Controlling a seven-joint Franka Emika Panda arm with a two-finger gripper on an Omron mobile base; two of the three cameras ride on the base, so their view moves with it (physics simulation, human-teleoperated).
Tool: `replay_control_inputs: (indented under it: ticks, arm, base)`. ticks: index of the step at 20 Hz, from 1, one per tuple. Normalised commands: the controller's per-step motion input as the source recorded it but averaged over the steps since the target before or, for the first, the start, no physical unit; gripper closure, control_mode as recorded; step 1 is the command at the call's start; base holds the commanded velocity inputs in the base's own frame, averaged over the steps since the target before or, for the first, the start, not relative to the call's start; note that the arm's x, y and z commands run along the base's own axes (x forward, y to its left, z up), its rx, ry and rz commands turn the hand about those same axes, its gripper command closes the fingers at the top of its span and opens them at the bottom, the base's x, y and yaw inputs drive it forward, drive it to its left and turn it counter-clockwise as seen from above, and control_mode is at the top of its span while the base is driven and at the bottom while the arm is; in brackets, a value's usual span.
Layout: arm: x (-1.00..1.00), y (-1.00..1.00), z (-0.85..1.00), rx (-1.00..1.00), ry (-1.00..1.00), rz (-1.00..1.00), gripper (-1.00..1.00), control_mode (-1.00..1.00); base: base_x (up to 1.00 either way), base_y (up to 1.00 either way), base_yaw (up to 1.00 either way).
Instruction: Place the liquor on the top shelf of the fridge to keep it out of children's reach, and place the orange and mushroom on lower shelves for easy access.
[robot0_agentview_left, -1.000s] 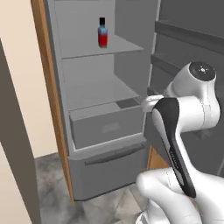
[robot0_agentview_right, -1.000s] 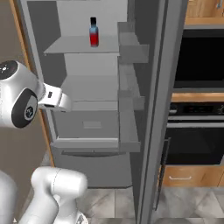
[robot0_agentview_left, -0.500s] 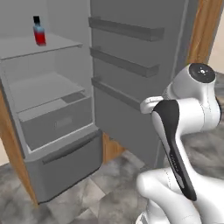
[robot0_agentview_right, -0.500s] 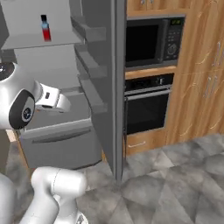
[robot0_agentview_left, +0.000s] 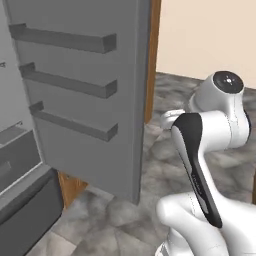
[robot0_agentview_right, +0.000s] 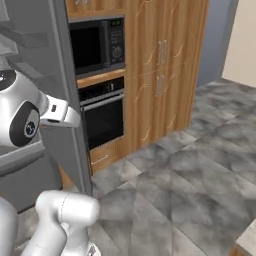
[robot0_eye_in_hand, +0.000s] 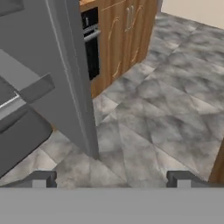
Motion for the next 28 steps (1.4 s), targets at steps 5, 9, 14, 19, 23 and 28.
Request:
replay_control_inputs:
  ticks: [5, 9, 14, 19, 23, 28]
  arm:
    - [0.0, 0.0, 0.0, 0.0, 0.0, 0.0, -1.0, 1.0]
    - [0.0, 0.0, 0.0, 0.0, 0.0, 0.0, -1.0, 1.0]
    - [0.0, 0.0, 0.0, 0.0, 0.0, 0.0, -1.0, 1.0]
    - [0.0, 0.0, 0.0, 0.0, 0.0, 0.0, -1.0, 1.0]
    - [0.0, 0.0, 0.0, 0.0, 0.0, 0.0, -1.0, 1.0]
    - [0.0, 0.0, 0.0, 0.0, 0.0, 0.0, -1.0, 1.0]
  base:
    - [0.02, -0.71, -0.52]
    - [0.09, -0.68, -0.48]
    - [0.23, -0.34, -0.39]
    - [0.43, 0.0, -0.24]
    - [0.73, 0.04, -0.17]
    - [1.0, 0.09, -0.13]
